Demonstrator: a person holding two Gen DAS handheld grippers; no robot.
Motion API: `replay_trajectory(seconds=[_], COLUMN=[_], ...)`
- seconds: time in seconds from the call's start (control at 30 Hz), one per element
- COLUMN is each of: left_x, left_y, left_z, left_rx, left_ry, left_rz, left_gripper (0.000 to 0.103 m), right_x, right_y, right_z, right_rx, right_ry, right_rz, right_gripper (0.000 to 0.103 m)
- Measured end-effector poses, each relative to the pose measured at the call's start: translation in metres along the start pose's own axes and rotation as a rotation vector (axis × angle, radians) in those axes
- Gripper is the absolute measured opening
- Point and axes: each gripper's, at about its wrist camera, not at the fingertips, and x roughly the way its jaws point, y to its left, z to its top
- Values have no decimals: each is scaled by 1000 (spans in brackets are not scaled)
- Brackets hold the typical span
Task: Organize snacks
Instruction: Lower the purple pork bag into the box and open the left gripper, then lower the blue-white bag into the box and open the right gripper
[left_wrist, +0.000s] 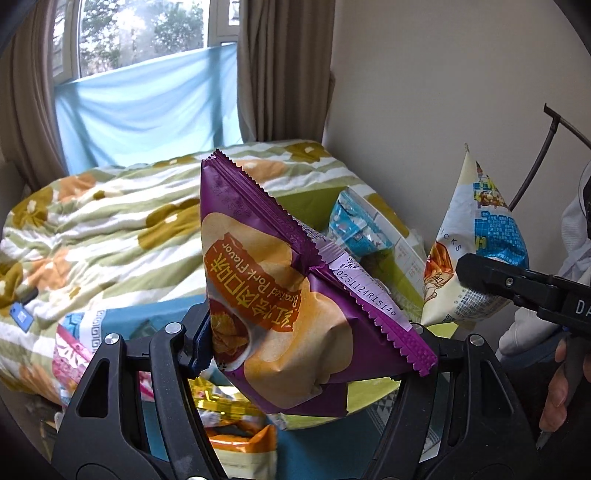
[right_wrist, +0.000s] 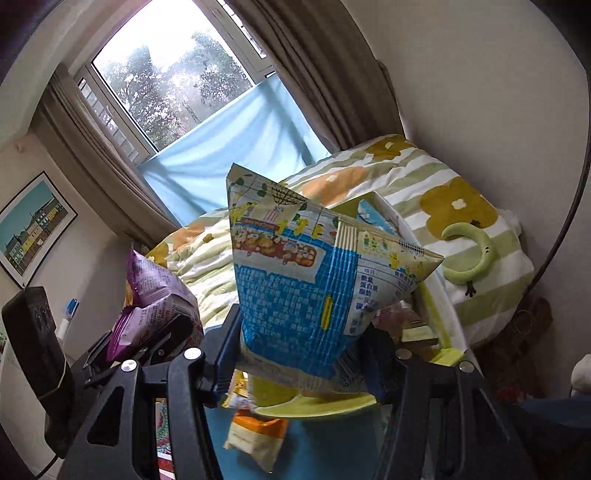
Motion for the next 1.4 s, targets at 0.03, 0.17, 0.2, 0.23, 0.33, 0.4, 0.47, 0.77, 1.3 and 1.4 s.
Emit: replay_trajectory(seconds=[0.03, 0.17, 0.2, 0.23, 0.33, 0.4, 0.47, 0.77, 1.3, 1.4], left_x=[10, 42, 50, 55, 61, 56, 48, 20, -7, -11], left_y=[-5, -15, -12, -13, -15, -15, -10, 17, 30, 30], left_z=[-2, -4, -2, -2, -6, -12, -18, -48, -47, -48], left_rx=[-3, -2, 0, 6, 34, 30, 20, -47, -69, -80], left_ry=[21, 83, 88, 96, 114, 112, 113, 134, 77, 71], left_rz=[-1, 4, 4, 6, 46, 15, 15, 32, 80, 79], left_gripper=[66, 67, 69, 73, 102, 102, 102, 102, 102, 102], right_x=[3, 15, 18, 21, 28, 29, 28, 32, 76, 75], right_y=[-8, -31, -35, -38, -46, -50, -52, -41, -37, -37], right_z=[2, 6, 6, 6, 6, 6, 7, 1, -9, -8], right_rx=[0, 3, 1, 2, 19, 37, 39, -67, -379, -381], right_ry=[12, 60, 70, 77, 90, 93, 94, 124, 166, 166], right_rz=[-3, -16, -18, -18, -23, -22, -27, -87, -226, -228], right_gripper=[53, 53, 53, 53, 53, 53, 53, 53, 55, 57])
